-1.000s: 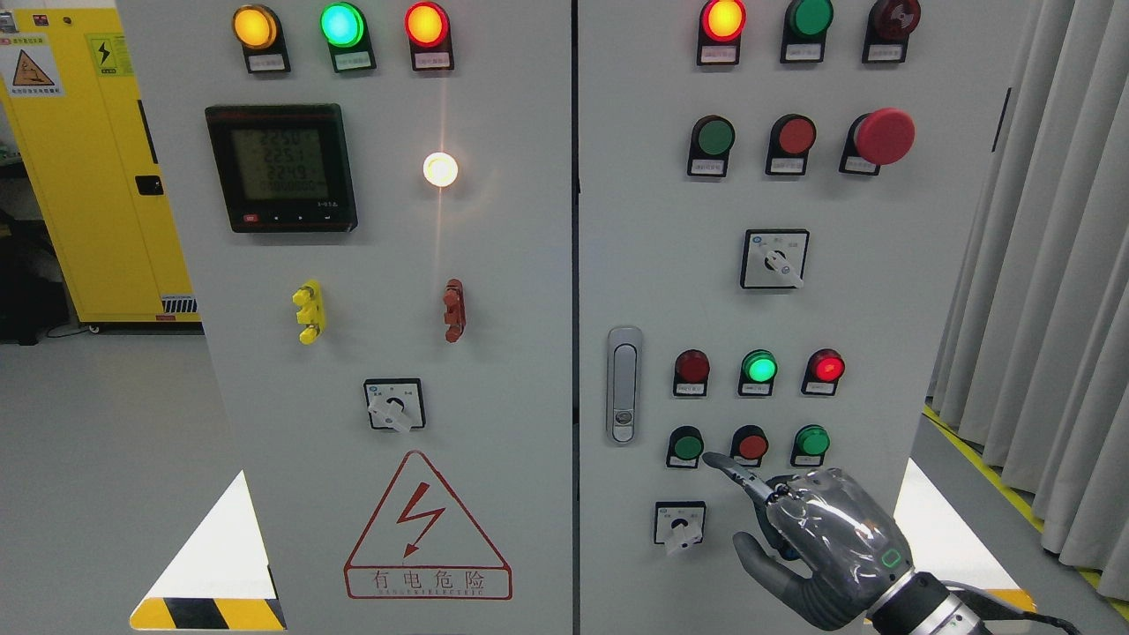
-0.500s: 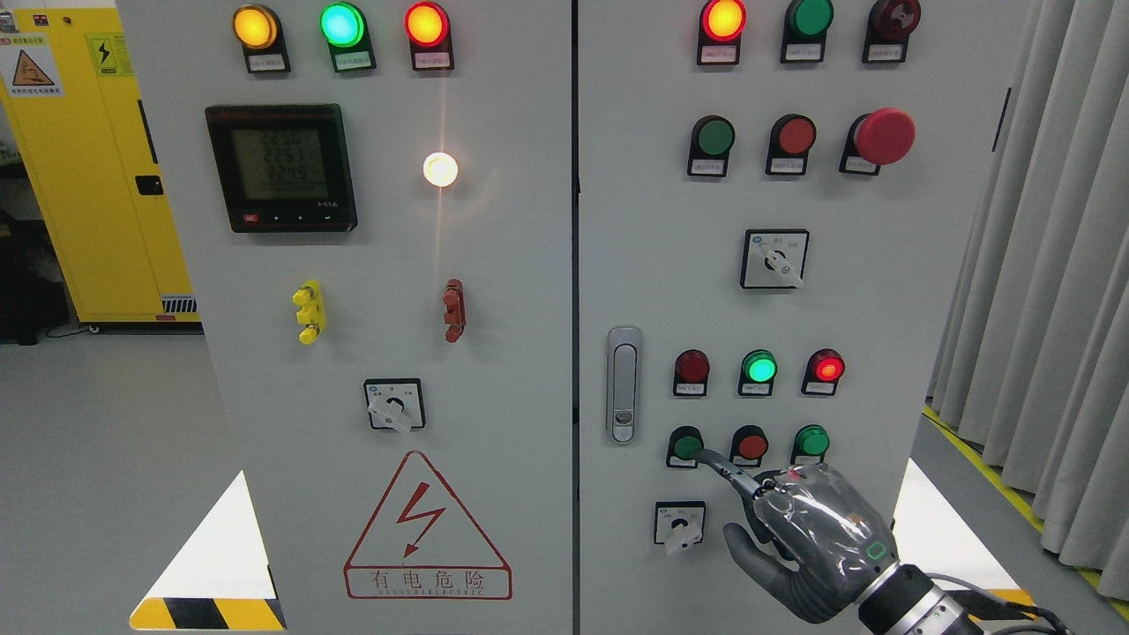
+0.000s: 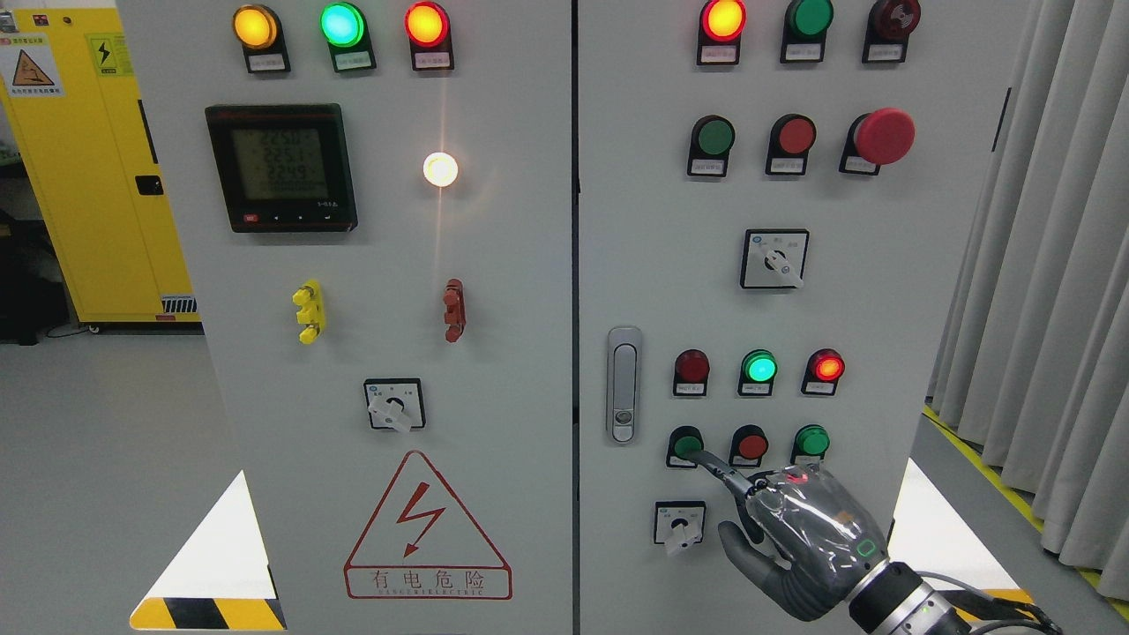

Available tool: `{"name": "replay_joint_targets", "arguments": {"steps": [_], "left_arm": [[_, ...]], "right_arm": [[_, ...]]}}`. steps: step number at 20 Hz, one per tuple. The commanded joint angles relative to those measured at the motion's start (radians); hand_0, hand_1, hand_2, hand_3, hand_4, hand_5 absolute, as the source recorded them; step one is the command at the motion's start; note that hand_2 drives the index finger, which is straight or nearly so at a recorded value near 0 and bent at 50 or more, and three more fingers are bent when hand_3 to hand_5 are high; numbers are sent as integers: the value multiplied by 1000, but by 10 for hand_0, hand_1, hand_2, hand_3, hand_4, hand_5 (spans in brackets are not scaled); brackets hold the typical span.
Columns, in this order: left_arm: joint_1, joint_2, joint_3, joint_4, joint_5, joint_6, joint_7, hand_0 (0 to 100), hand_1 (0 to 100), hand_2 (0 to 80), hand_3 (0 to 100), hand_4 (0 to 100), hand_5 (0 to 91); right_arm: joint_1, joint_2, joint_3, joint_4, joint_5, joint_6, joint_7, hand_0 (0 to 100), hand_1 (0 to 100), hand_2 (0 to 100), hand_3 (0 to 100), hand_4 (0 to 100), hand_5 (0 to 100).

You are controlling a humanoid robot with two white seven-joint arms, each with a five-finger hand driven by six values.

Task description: Press green start button

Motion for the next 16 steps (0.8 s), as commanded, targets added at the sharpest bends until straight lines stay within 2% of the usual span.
{"name": "replay_joint_targets", "arguments": {"steps": [1,13,16], "left_arm": [[-5,0,0,-28,0,0,0,120,556,0,0,0,0],[-3,0,0,-28,0,0,0,120,556,0,0,0,0],[-5,0,0,-28,0,-2,0,120,556,0,0,0,0]], "right_arm": [[-12,0,13,33,-2,17,5,868,737,0,884,864,1000],[-9,0,6,16,-17,17,2,910,736,0,884,864,1000],[0,1,2,4,-19,13,-12,920,736,0,885,864,1000]]}}
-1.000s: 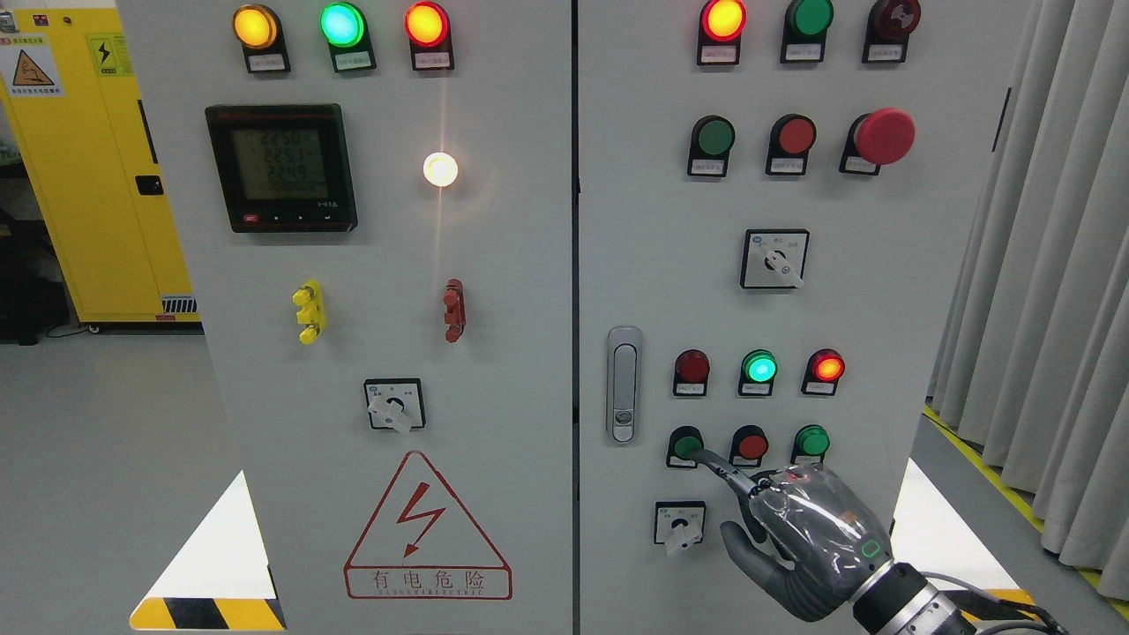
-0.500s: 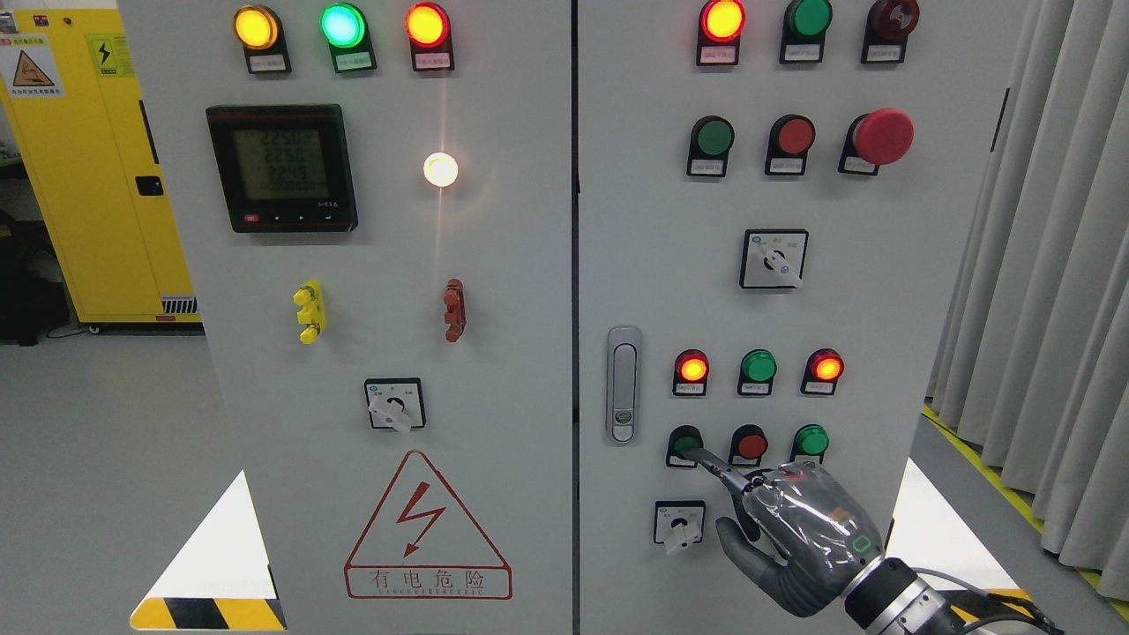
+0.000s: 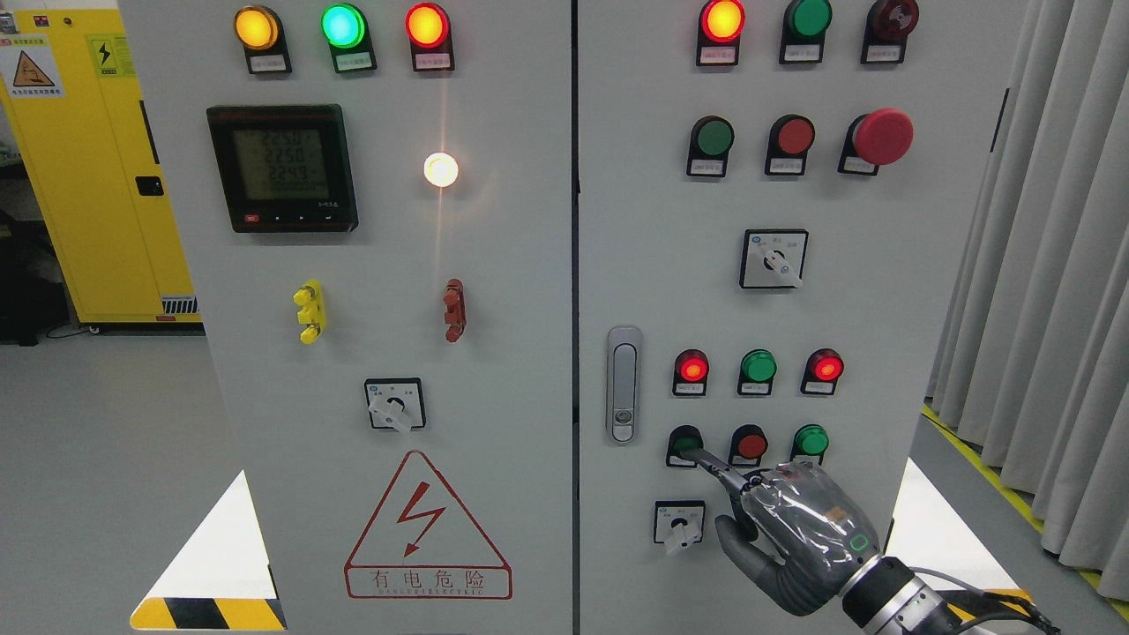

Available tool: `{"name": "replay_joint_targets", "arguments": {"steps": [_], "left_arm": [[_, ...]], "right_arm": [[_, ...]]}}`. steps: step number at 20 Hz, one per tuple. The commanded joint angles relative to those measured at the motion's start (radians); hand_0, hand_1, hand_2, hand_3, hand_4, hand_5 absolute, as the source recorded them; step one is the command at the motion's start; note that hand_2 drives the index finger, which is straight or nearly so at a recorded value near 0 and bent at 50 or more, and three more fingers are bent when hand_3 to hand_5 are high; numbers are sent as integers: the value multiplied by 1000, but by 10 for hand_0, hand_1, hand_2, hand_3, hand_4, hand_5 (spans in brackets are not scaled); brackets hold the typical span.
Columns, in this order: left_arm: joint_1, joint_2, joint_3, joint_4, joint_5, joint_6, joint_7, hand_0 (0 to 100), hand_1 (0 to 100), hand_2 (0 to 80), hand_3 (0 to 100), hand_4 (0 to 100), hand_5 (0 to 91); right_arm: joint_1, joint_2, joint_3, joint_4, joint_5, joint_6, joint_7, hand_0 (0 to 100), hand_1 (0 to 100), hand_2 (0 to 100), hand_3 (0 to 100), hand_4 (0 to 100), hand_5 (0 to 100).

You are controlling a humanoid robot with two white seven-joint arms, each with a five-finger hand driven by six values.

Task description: Press green start button

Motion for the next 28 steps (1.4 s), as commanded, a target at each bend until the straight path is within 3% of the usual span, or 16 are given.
{"name": "replay_joint_targets", "arguments": {"steps": [1,3,10,14,18,20,21,23,24,25,26,28], "left_arm": [[-5,0,0,-28,0,0,0,120,556,0,0,0,0],[-5,0,0,-28,0,0,0,120,556,0,0,0,0],[-5,0,0,-28,0,0,0,120,556,0,0,0,0],[-3,0,0,-28,0,0,0,120,556,0,0,0,0],[-3,0,0,-28,0,0,0,120,556,0,0,0,0],[-3,0,0,-28,0,-2,0,120,556,0,0,0,0],[-5,0,0,-28,0,0,0,120,556,0,0,0,0],[-5,0,0,-28,0,-2,0,120,556,0,0,0,0],[-5,0,0,-28,0,-2,0,120,556,0,0,0,0],[-5,0,0,-28,0,0,0,120,556,0,0,0,0],[-5,0,0,-28,0,0,0,120,556,0,0,0,0],[-5,0,0,-28,0,-2,0,120,556,0,0,0,0]], "right_arm": [[12,1,-5,-18,-7,-7,-41,927,737,0,886,864,1000],[16,1,-5,-23,-51,-10,-58,938,738,0,887,864,1000],[126,1,15,-82,-338,-10,-47,968,746,0,888,862,1000],[222,3,105,-156,-525,-4,-47,1000,773,0,886,847,998],[343,12,143,-222,-676,21,-53,1000,808,0,847,835,945],[402,17,180,-256,-743,59,-58,1000,841,0,794,821,852],[439,24,195,-273,-794,80,-58,1000,813,0,680,729,719],[495,27,217,-305,-901,109,-58,1000,796,0,630,686,683],[514,26,229,-320,-949,125,-56,1000,696,0,255,287,295],[536,24,235,-331,-989,139,-56,1000,638,0,49,53,14],[550,23,235,-336,-1015,143,-56,1000,623,0,1,1,0],[561,24,232,-336,-1041,145,-56,990,581,0,0,0,0]]}}
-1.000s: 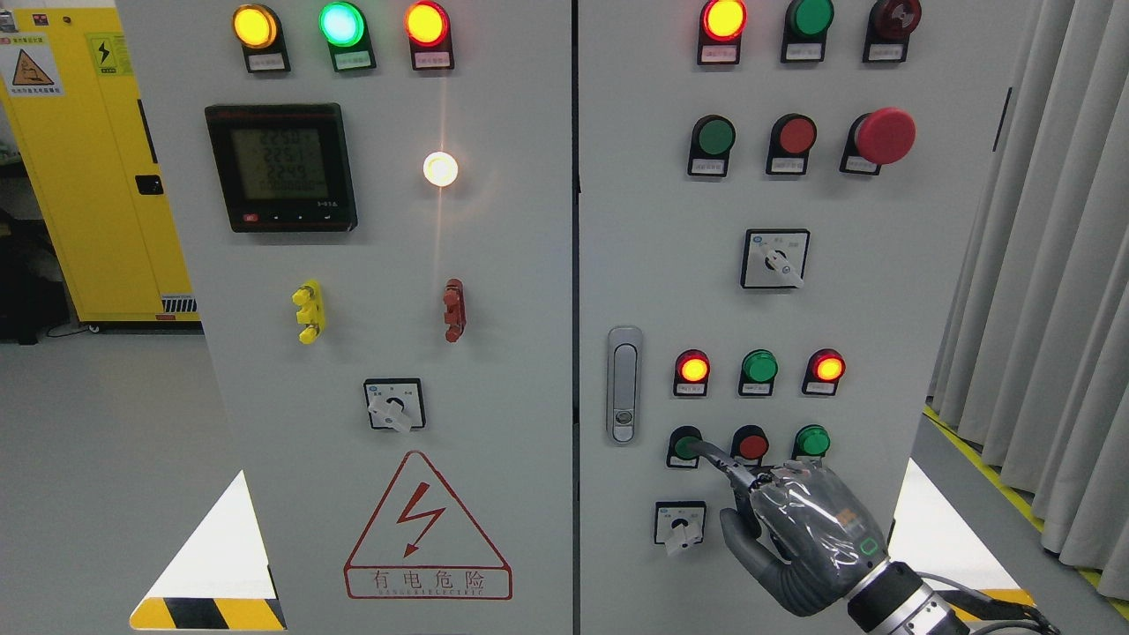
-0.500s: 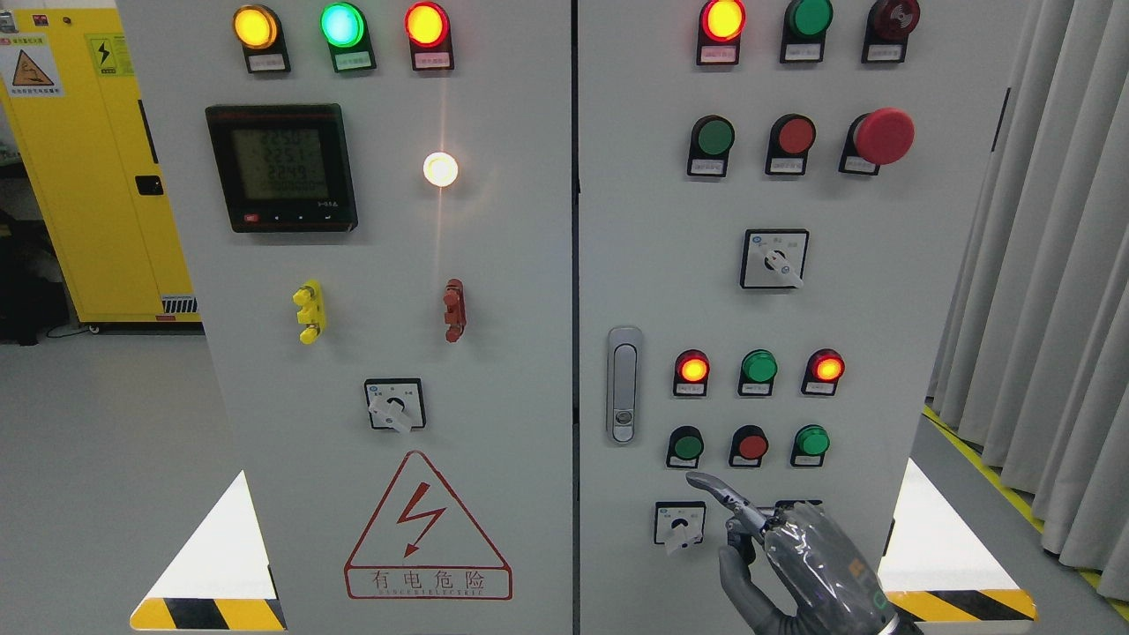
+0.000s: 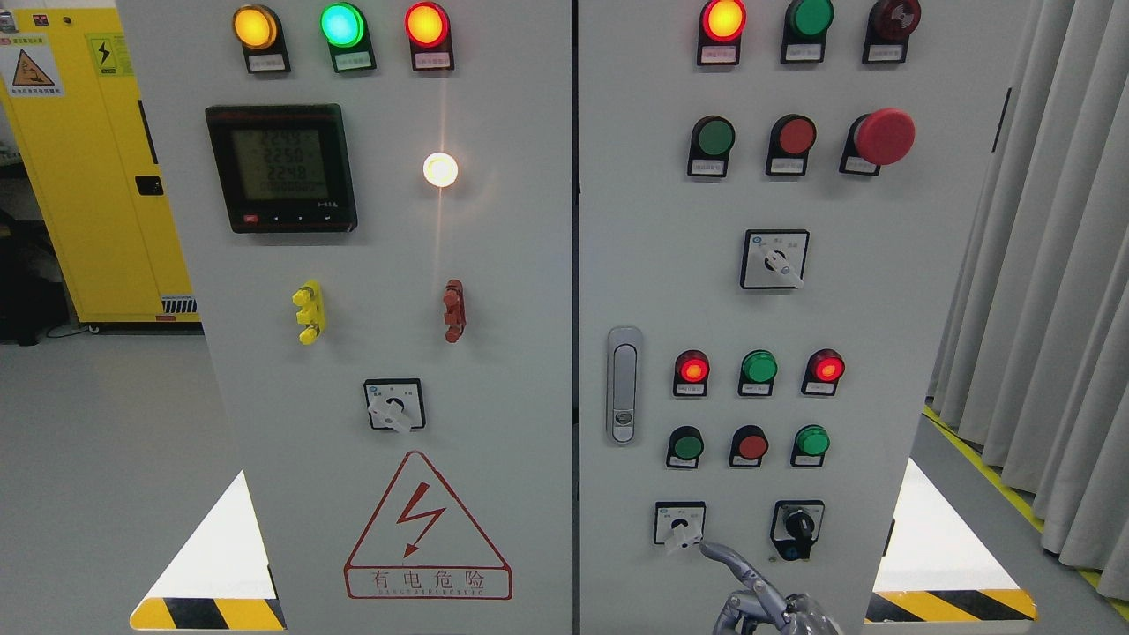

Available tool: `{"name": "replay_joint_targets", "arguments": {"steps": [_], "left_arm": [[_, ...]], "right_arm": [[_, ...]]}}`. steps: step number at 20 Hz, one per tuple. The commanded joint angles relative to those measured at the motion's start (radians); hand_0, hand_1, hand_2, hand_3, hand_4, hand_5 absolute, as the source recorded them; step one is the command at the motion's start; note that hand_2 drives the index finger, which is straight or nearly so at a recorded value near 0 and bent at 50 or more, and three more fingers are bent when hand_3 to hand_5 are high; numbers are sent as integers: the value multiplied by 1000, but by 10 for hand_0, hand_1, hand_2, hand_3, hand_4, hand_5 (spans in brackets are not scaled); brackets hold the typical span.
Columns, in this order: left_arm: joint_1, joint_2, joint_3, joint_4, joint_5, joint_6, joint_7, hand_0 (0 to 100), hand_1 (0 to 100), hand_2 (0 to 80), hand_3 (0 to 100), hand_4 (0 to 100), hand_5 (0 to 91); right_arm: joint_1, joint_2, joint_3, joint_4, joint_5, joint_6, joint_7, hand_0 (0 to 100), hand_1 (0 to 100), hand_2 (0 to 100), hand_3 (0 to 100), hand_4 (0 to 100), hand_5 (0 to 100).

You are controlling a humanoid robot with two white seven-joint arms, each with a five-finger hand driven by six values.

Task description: Press green start button

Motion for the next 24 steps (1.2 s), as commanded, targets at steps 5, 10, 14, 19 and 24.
{"name": "replay_joint_targets", "arguments": {"steps": [5,10,14,19,24], "left_arm": [[-3,0,0,-28,0,2,0,120,556,0,0,0,0],[-3,0,0,-28,0,2,0,120,556,0,0,0,0],[-5,0,0,-28,0,2,0,120,556,0,0,0,0],[-5,0,0,-28,0,2,0,120,556,0,0,0,0],[-5,0,0,-28,0,2,0,120,556,0,0,0,0]], "right_arm": [[113,2,89,-114,-233,49,0,890,529,0,0,0,0],[105,2,86,-108,-239,73,0,850,531,0,0,0,0],[101,2,82,-104,-241,74,0,824,535,0,0,0,0],[96,4,75,-103,-242,80,0,787,541,0,0,0,0],[88,4,76,-98,-242,88,-1,750,545,0,0,0,0]]}}
